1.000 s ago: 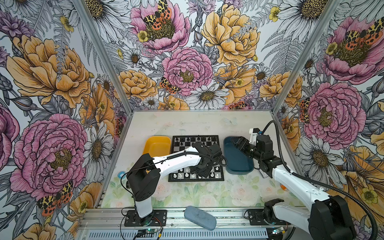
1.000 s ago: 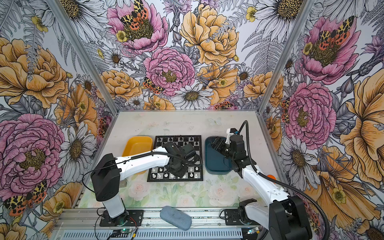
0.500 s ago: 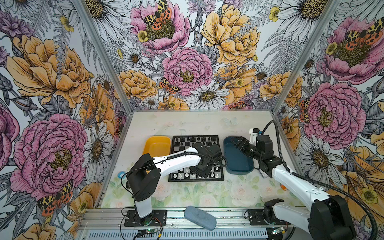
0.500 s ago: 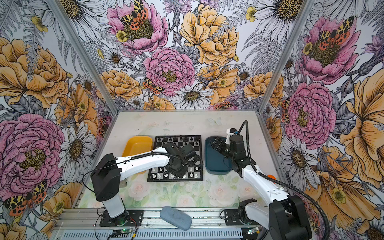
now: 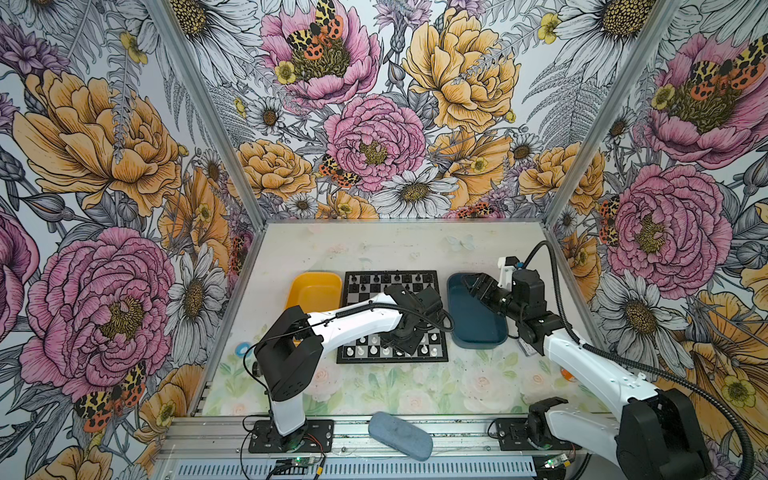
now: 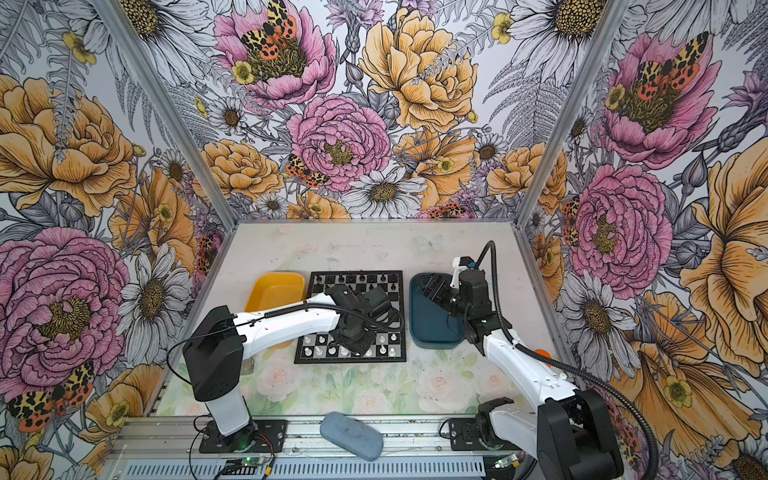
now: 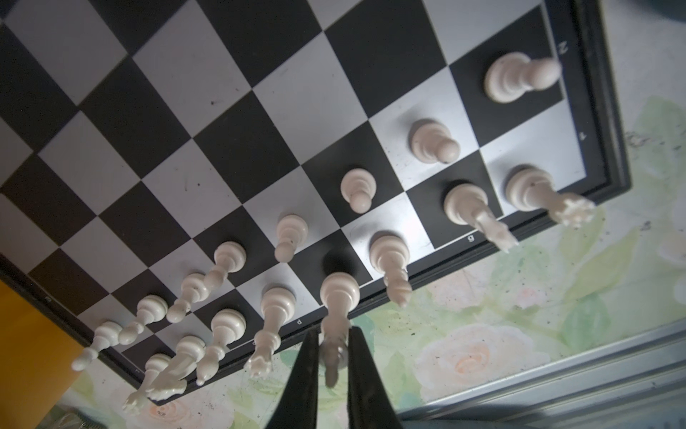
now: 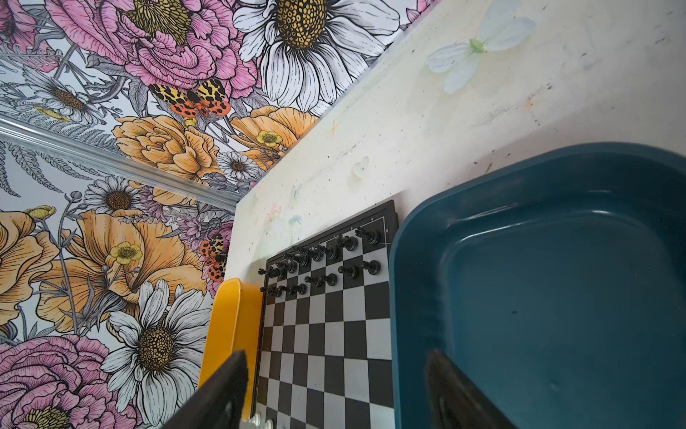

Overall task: Set up the chess pieces on the board
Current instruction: 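Lower the pawn with the left gripper beside the white pawn row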

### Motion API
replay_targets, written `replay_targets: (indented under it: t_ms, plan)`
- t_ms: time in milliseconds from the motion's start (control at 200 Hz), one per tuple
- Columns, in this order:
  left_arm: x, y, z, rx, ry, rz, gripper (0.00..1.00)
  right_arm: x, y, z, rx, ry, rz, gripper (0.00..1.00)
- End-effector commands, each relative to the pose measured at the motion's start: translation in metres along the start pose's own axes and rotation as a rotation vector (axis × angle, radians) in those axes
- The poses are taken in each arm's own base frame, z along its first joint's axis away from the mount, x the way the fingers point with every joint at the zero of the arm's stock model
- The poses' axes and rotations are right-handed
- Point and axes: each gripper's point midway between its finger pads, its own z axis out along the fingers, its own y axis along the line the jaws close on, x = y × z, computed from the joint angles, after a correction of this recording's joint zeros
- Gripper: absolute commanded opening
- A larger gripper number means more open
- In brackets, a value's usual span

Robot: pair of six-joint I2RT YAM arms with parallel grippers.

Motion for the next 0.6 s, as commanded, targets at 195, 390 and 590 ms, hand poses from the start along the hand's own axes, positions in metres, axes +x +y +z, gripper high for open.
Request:
replay_targets:
  t_ms: [195,390,590]
  plan:
    - [-0.0027,0.0048,0.0075,-0.014,-0.003,-0.012,0.0,-0.0013,-0.0017,0.0023,-0.008,-0.007,-0.003,0.77]
    - [-0.0027,0.0062,0.009,-0.018,0.0,-0.012,0.0,-0.0014,-0.0023,0.0028,-0.006,-0.007,-0.001,0.77]
    - [-0.0028,0.0063,0.01,-0.017,0.001,-0.013,0.0,-0.0009,-0.0032,0.0035,-0.004,-0.005,-0.001,0.77]
